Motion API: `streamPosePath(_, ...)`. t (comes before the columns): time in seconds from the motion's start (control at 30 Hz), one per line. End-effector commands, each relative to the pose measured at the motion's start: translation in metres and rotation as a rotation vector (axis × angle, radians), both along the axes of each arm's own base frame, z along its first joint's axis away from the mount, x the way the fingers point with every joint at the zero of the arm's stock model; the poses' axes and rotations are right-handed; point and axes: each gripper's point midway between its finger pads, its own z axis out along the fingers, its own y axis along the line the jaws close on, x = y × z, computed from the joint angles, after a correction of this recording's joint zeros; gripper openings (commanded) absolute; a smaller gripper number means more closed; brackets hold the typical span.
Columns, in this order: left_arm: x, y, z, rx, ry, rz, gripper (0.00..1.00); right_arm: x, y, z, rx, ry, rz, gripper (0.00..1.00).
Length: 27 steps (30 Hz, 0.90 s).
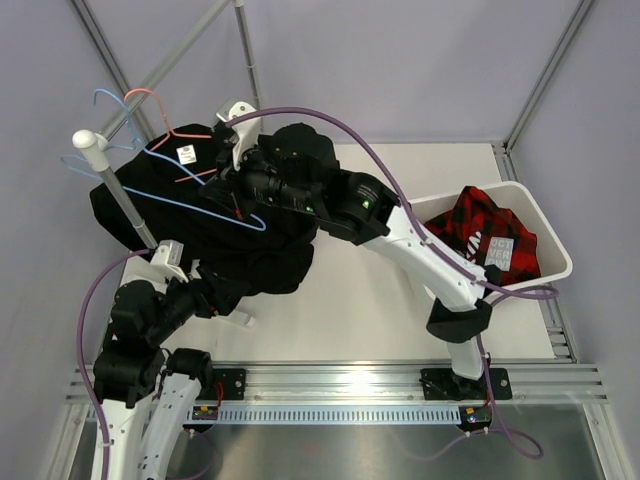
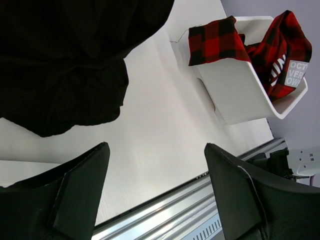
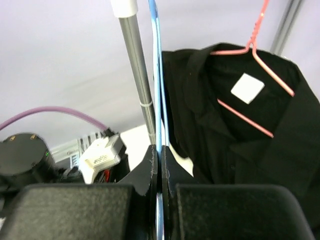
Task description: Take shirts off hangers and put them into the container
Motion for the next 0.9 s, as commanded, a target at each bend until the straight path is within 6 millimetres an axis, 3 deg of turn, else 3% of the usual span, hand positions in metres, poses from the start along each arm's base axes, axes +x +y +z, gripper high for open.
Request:
streamPosePath(0.0,0.003,-0.004,0.009,0.0,-0.048,-0.034,0.82,0.016,-0.007,0.022,0.06,-0.014,0.02,0.0)
streamPosePath(0.13,0.003,-0.005,0.008,0.001,-0.045,-0.037,0.82,0.028,-0.005,0.017,0.09,0.037,0.057,0.0)
streamPosePath(0.67,0.006,-0.005,0.008,0.002,-0.047,-0.034,0.82,0.017,0.041,-0.04,0.033,0.165,0.233,0.01)
streamPosePath(0.7,0.006,-0.005,0.009,0.0,-0.047,-0.037,0.82,0.016,0.043,-0.053,0.004,0.182,0.229,0.14)
streamPosePath(0.73,0.006,-0.005,0.009,0.001,-0.047,-0.037,0.82,0.013,0.037,-0.047,0.007,0.175,0.213,0.31)
streamPosePath(0.77,0.006,-0.005,0.009,-0.001,-0.049,-0.036,0.82,0.022,0.034,-0.052,-0.009,0.157,0.133,0.76)
streamPosePath(0.8,0.005,-0.007,0.009,-0.004,-0.048,-0.051,0.82,0.016,0.036,-0.071,-0.058,0.163,0.104,0.97)
streamPosePath(0.83,0.006,-0.009,0.009,-0.005,-0.047,-0.064,0.81,0.009,0.022,-0.047,-0.021,0.116,0.073,0.99)
streamPosePath(0.87,0.006,-0.012,0.01,-0.005,-0.054,-0.083,0.81,0.019,0.015,-0.069,-0.069,0.116,-0.023,0.99)
